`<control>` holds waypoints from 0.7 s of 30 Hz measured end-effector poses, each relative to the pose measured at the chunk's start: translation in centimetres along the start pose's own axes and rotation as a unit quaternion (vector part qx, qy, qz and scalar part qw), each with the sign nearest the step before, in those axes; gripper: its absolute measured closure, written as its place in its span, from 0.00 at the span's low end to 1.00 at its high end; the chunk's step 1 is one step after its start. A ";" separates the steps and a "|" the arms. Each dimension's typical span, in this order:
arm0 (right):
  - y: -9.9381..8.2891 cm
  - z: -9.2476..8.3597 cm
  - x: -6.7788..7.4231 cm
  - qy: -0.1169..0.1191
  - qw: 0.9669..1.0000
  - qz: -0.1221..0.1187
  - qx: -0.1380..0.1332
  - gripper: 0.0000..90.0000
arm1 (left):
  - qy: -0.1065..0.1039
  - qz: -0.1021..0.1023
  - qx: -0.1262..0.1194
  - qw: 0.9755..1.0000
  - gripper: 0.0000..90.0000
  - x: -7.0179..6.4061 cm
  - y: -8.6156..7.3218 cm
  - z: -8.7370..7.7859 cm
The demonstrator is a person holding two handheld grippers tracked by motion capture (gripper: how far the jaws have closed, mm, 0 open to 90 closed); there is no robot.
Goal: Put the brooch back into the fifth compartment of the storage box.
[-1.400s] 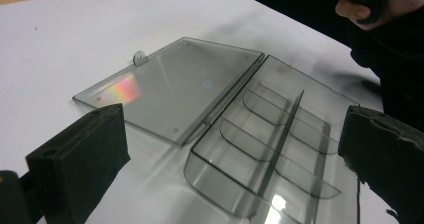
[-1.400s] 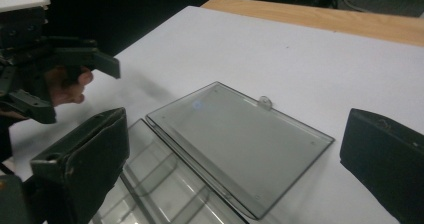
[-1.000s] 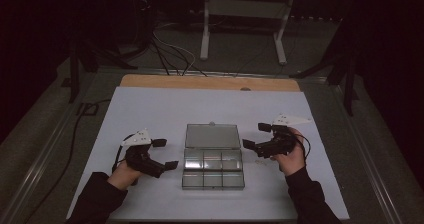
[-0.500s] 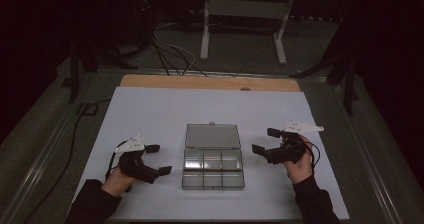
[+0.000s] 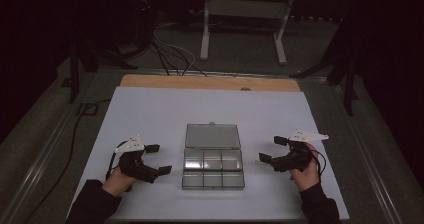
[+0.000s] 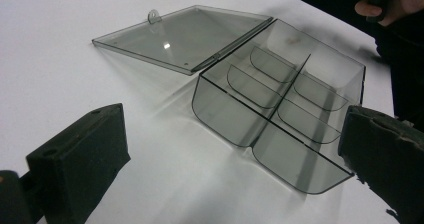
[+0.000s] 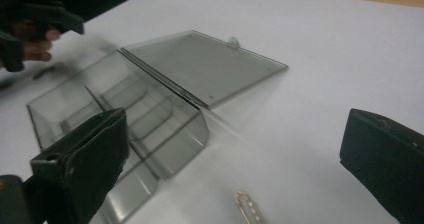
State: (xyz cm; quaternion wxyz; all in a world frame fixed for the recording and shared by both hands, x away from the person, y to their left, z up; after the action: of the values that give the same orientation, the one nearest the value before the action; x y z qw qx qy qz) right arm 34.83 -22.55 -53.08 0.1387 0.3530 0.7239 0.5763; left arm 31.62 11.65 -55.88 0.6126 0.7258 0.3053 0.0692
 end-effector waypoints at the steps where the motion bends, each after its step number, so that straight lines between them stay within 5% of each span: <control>1: -0.2 -0.1 -0.2 -0.006 1.000 -0.002 0.004 0.00 | -0.001 0.000 -0.001 1.000 0.01 0.0 0.0 0.0; 11: -2.0 -0.4 -1.3 -0.027 0.999 0.007 0.023 0.00 | 0.000 -0.001 0.000 1.000 0.01 0.2 -0.1 0.2; 21: -4.0 0.0 -1.4 -0.010 0.997 0.000 0.071 0.35 | -0.003 -0.003 -0.002 1.000 0.01 0.1 -0.1 0.2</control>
State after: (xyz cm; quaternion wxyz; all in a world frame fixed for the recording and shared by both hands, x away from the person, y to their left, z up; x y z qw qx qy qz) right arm 34.38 -23.82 -57.13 0.1200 0.3677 0.7615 0.5201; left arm 31.81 11.55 -56.04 0.6151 0.7237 0.3058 0.0658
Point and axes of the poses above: each handheld gripper's, and its own axes: z roughly forward along the jaws, y roughly out of its top, x roughly to its left, the point moved 10 cm from there along z, roughly forward along the jaws, and after that the axes turned 13 degrees about -x, right-handed, at the moved point
